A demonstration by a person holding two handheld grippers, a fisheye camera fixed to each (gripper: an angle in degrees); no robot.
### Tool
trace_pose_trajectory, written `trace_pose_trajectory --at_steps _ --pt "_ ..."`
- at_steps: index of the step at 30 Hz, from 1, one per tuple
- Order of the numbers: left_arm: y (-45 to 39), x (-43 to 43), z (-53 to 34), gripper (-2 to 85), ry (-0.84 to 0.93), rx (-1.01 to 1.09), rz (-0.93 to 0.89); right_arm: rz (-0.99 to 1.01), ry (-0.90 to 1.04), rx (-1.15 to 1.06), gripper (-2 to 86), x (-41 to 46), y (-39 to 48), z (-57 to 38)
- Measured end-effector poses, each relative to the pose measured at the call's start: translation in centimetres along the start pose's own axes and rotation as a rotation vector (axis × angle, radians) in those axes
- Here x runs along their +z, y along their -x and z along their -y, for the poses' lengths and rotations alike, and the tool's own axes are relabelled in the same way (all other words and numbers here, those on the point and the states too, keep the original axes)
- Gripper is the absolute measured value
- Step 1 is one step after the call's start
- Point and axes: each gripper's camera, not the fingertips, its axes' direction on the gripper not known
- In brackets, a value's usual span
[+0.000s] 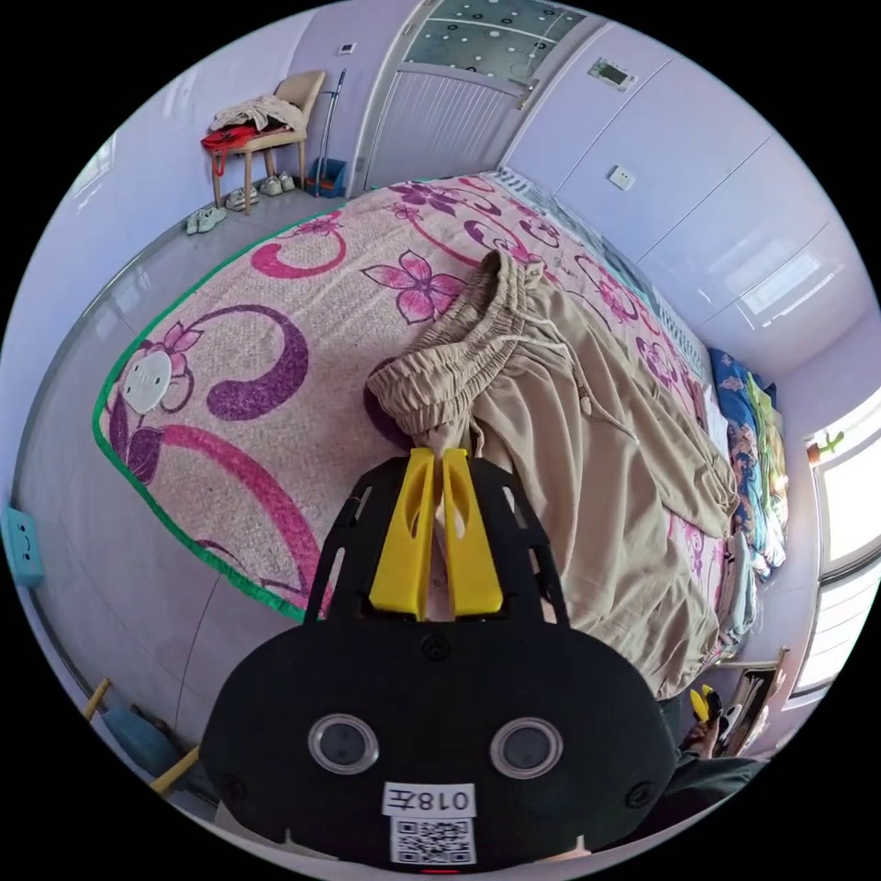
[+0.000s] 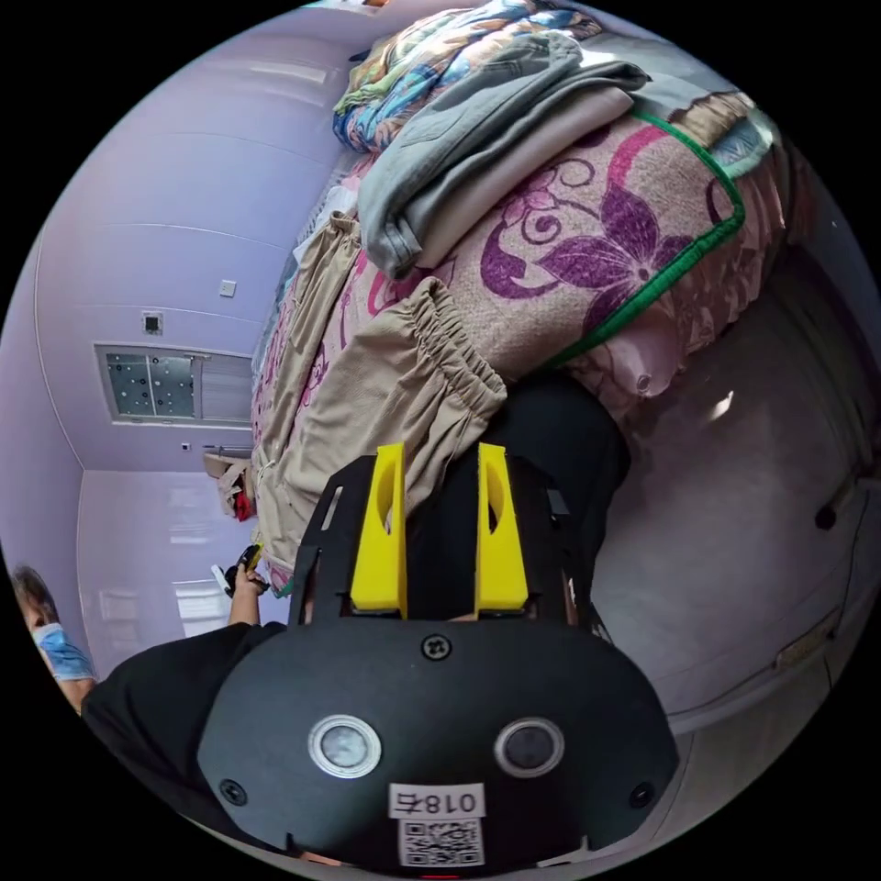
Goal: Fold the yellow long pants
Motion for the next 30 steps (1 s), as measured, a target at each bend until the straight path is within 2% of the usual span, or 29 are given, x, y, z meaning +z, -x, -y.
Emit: trace_pose_trajectory --at_steps 8,14,18,23,30 --pt "9.0 -4.1 -6.0 -1.0 -0.171 -0.078 -0.194 0.073 0.036 0.076 10.8 3.1 -4.9 1.4" --pt "14.9 -2.8 -9.1 -0.9 -0.135 -0.11 -0.354 0.047 0.047 0.064 9.5 5.2 -6.2 2.7" --pt "17.0 -1.8 -10.2 -0.9 -0.156 -0.152 -0.442 0.042 0.053 0.023 4.5 6.4 -5.9 3.2" --pt "16.9 -3.3 -9.7 -0.9 -0.179 -0.092 -0.453 0.233 -0.054 -0.171 2.7 2.4 -0.4 4.3" --pt "18.5 -5.9 -10.0 -0.9 -0.317 -0.106 -0.586 0.405 -0.275 -0.454 2.3 -5.4 7.8 7.3"
